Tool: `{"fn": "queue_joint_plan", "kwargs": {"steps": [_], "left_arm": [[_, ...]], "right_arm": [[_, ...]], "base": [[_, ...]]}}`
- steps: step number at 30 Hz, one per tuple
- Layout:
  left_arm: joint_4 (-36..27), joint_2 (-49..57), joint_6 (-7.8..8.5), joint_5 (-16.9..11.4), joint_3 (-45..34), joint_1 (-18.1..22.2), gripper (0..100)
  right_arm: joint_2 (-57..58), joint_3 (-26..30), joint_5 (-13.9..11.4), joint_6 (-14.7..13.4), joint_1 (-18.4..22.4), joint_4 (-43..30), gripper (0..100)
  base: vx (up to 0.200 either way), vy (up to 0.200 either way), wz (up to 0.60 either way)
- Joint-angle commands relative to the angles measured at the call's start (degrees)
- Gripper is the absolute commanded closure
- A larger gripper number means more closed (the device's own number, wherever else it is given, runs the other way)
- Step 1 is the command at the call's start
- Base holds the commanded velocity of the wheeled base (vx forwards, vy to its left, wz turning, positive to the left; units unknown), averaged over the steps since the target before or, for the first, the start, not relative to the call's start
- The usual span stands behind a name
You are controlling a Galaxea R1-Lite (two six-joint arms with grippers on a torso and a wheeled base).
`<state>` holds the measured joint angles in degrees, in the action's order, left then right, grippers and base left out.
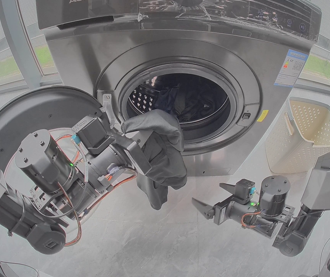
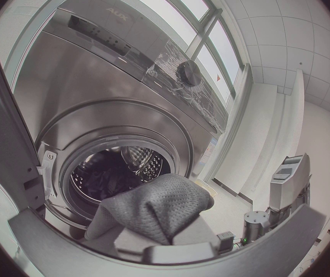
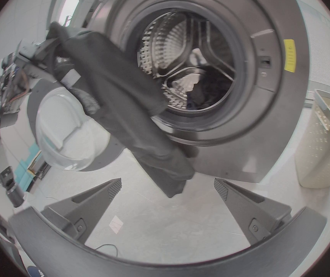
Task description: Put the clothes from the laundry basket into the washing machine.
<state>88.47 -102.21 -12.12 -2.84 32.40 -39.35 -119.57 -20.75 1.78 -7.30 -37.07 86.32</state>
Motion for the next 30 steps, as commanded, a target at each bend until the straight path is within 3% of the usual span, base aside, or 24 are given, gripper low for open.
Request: {"fn": "queue_joint_plan", "kwargs": {"steps": [1,10,18,30], "left_arm": [[0.04,-0.45,-0.1,0.29,1.26,1.03,100],[-0.05,-0.98,-0.1,0.29,1.26,1.29,100],[-0.05,-1.07,-0.01,0.91,1.26,1.29,100],[0.04,-1.51,-0.01,0.91,1.26,1.29,100]], "right_arm": [[-2.95,-2.54,-0.2,0.18,-5.82,2.18,0],[-8.75,-12.56,-0.29,0.45,-11.88,2.18,0],[-12.89,-22.93,-0.29,1.06,-11.97,1.48,0],[-16.49,-33.04,-0.37,1.59,-11.27,-2.12,0]], "base": [[0.0,0.0,0.0],[0.0,0.0,0.0],[0.0,0.0,0.0],[0.0,0.0,0.0]]}}
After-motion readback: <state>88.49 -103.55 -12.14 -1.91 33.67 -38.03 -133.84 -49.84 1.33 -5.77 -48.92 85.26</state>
